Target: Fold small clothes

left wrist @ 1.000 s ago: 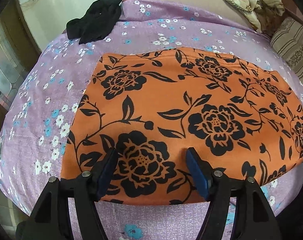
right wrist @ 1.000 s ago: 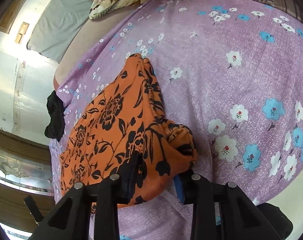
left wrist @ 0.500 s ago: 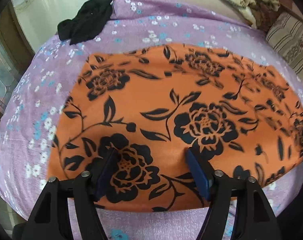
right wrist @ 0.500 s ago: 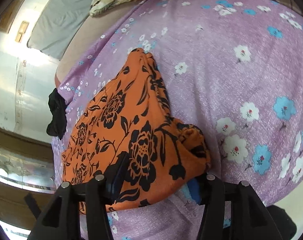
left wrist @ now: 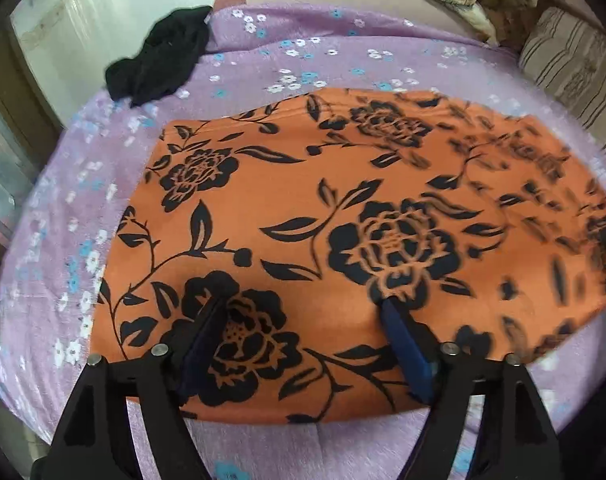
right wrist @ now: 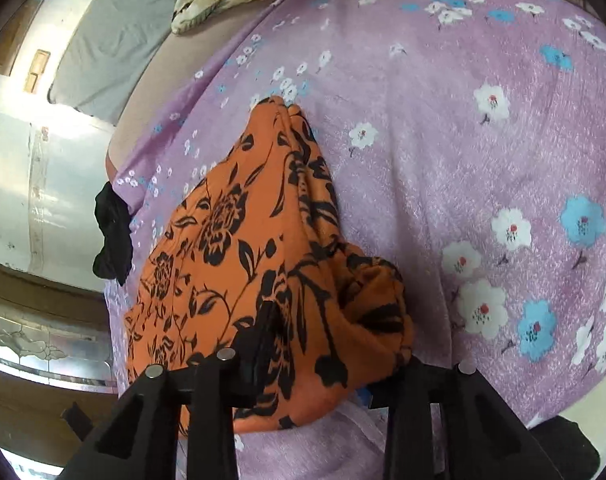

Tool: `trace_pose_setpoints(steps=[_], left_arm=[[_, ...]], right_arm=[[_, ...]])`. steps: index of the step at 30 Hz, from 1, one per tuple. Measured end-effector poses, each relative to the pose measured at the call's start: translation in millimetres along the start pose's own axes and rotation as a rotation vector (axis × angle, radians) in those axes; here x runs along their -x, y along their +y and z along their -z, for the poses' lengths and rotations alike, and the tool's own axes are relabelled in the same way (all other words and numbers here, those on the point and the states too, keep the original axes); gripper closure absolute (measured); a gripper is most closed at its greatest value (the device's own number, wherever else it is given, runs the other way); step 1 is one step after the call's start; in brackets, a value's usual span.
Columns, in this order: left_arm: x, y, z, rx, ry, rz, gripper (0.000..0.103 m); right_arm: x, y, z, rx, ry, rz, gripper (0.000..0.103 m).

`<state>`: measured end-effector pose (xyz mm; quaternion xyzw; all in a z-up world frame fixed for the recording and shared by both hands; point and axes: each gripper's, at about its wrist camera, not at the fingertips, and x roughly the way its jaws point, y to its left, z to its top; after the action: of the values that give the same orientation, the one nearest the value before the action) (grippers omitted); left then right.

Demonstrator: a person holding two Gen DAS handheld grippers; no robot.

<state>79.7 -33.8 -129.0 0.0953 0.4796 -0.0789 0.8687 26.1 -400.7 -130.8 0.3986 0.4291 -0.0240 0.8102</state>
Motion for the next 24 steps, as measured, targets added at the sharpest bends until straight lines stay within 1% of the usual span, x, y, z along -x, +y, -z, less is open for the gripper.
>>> trace_pose_setpoints(steps=[1,2,4,5,6,7,8,10,11,13,14,16,17,18,19,20,21,22,24], left_arm=[[6.6,6.0,-1.8,0.020,-0.013,0.037,0.024],[17.0,16.4,-3.3,0.054,-0.047,0.054,0.024],[36.3,41.8,-5.6,0.131,-0.107,0.068,0.024],[44.8,56.0,-4.7,0.172,-0.131,0.075,0.024],[53.5,69.5,-3.0,0.217,-0.155,0.077,0.024],[62.0,85.5,0.6,0.264,-0.181,0.077,0.024],[69.3,102.3,5.3,0.314,-0.208,0.070,0.024],[74.8,133.7,17.3,0.395,-0.242,0.032,0.024],[73.8,150.7,24.6,0.435,-0.248,0.001,0.024],[63.8,178.1,37.6,0.507,-0.220,-0.037,0.024],[59.5,187.8,44.7,0.536,-0.207,-0.043,0.024],[46.9,206.7,57.4,0.603,-0.166,-0.064,0.024],[41.2,211.9,60.9,0.629,-0.138,-0.068,0.025],[36.9,217.2,63.0,0.651,-0.122,-0.056,0.025],[33.6,221.3,64.1,0.670,-0.117,-0.037,0.025],[31.6,222.8,64.0,0.677,-0.116,-0.033,0.025],[32.2,221.8,64.2,0.674,-0.120,-0.040,0.025],[34.2,221.6,64.7,0.668,-0.128,-0.046,0.025],[38.1,221.3,65.1,0.660,-0.146,-0.036,0.025]], right_arm=[[3.8,12.1,-1.8,0.053,-0.012,0.020,0.085],[10.6,31.5,-4.4,0.112,-0.034,0.030,0.086],[24.4,64.7,-7.7,0.201,-0.084,0.033,0.088],[35.0,93.7,-8.0,0.275,-0.122,0.029,0.089],[41.3,114.2,-5.0,0.319,-0.144,0.016,0.089],[47.5,136.5,-1.8,0.366,-0.162,-0.005,0.089],[53.5,167.9,5.7,0.436,-0.181,-0.035,0.089],[54.4,212.0,23.5,0.539,-0.198,-0.069,0.089],[51.7,233.7,36.8,0.592,-0.194,-0.093,0.089],[37.7,269.4,69.2,0.687,-0.161,-0.132,0.089],[24.5,283.1,86.1,0.732,-0.134,-0.140,0.089],[-15.4,301.0,119.2,0.804,-0.053,-0.126,0.089],[-49.8,304.2,136.4,0.833,0.023,-0.090,0.089],[-74.4,302.0,145.9,0.833,0.089,-0.061,0.089],[-103.9,295.8,154.1,0.816,0.176,-0.030,0.089],[-128.0,288.0,159.9,0.783,0.249,-0.018,0.088],[-129.9,289.1,162.4,0.779,0.226,-0.022,0.088],[-123.5,295.8,163.4,0.791,0.206,-0.022,0.090],[-106.7,310.7,160.3,0.808,0.171,-0.053,0.090]])
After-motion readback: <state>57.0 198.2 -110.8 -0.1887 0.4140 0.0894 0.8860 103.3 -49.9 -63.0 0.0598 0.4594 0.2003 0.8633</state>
